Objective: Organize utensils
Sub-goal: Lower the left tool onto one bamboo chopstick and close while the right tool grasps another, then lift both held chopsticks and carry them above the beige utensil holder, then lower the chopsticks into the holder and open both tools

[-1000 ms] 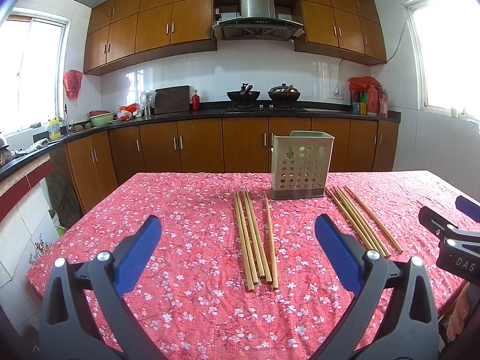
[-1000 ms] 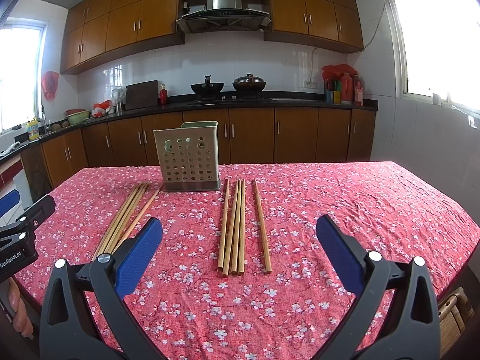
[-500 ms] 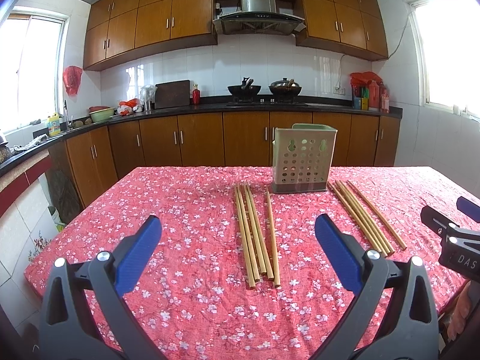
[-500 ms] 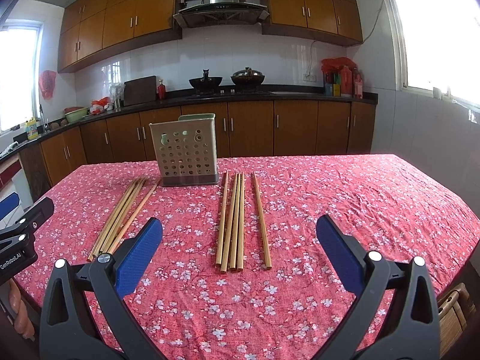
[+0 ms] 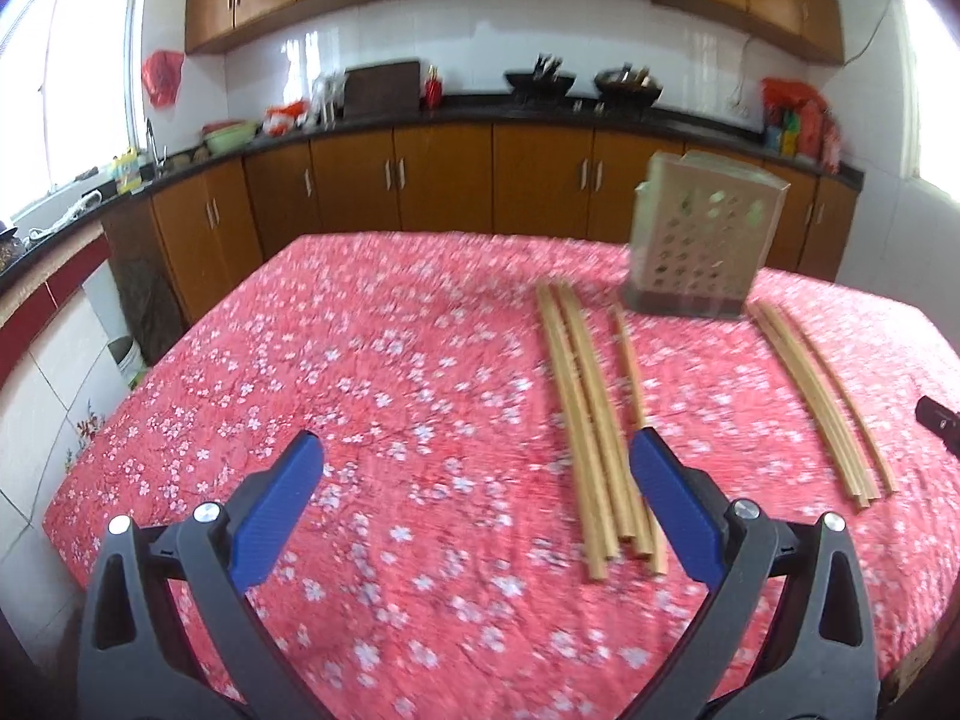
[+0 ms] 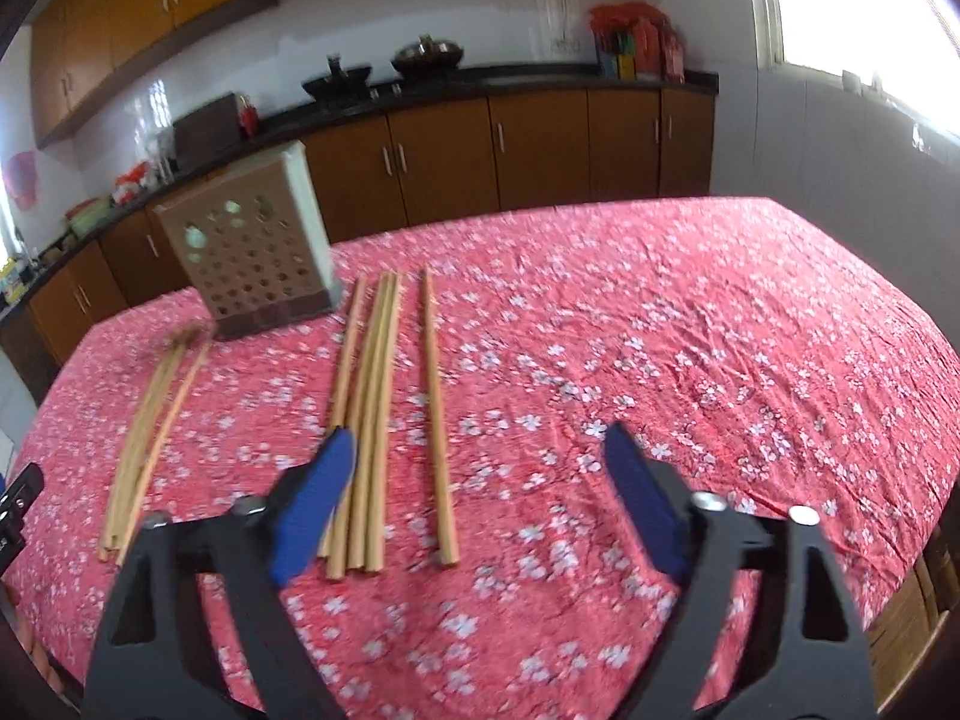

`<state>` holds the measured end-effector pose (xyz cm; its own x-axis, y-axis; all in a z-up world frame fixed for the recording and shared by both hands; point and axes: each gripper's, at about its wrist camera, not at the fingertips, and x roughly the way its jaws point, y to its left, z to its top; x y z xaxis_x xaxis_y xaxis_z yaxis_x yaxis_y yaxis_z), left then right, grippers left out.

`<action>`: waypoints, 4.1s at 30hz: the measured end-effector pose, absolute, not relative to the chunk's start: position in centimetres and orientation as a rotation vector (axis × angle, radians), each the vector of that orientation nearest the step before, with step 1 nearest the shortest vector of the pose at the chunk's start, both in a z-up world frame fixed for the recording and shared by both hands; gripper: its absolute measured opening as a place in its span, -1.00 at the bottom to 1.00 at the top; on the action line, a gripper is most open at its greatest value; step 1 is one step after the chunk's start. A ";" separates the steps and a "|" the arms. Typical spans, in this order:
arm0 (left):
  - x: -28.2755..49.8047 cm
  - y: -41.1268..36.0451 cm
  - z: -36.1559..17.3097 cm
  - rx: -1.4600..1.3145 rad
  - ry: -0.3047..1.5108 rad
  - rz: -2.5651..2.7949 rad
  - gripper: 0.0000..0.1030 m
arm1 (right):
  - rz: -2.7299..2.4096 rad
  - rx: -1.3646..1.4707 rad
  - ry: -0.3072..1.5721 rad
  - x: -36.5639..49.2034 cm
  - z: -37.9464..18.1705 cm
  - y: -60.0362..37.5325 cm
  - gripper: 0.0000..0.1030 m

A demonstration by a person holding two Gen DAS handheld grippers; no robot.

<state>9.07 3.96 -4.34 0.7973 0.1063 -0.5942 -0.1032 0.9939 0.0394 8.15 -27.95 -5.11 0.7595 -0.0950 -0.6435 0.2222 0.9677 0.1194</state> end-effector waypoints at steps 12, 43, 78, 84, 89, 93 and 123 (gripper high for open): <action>14.4 4.6 -6.3 -0.070 0.807 -0.028 0.14 | -0.081 0.220 0.886 13.9 -8.1 -28.0 -0.35; 22.1 6.7 -9.1 0.004 0.892 0.012 -0.84 | -0.136 0.146 0.853 18.1 -8.8 -29.4 -0.84; 17.6 8.7 1.7 -0.078 0.595 -0.019 -0.85 | -0.121 0.218 0.536 13.0 0.0 -32.3 -0.85; 18.1 9.8 5.1 -0.114 0.518 0.001 -0.85 | -0.118 0.208 0.479 13.1 2.5 -32.5 -0.85; 19.4 9.9 7.1 -0.089 0.487 0.024 -0.86 | -0.111 0.192 0.447 14.9 4.3 -32.0 -0.86; 19.9 9.5 10.4 -0.115 0.424 0.007 -0.86 | -0.074 0.202 0.351 15.9 8.3 -31.5 -0.86; 25.7 -3.0 12.2 -0.179 0.296 -0.200 -0.74 | 0.106 0.244 0.222 20.1 10.6 -25.0 -0.17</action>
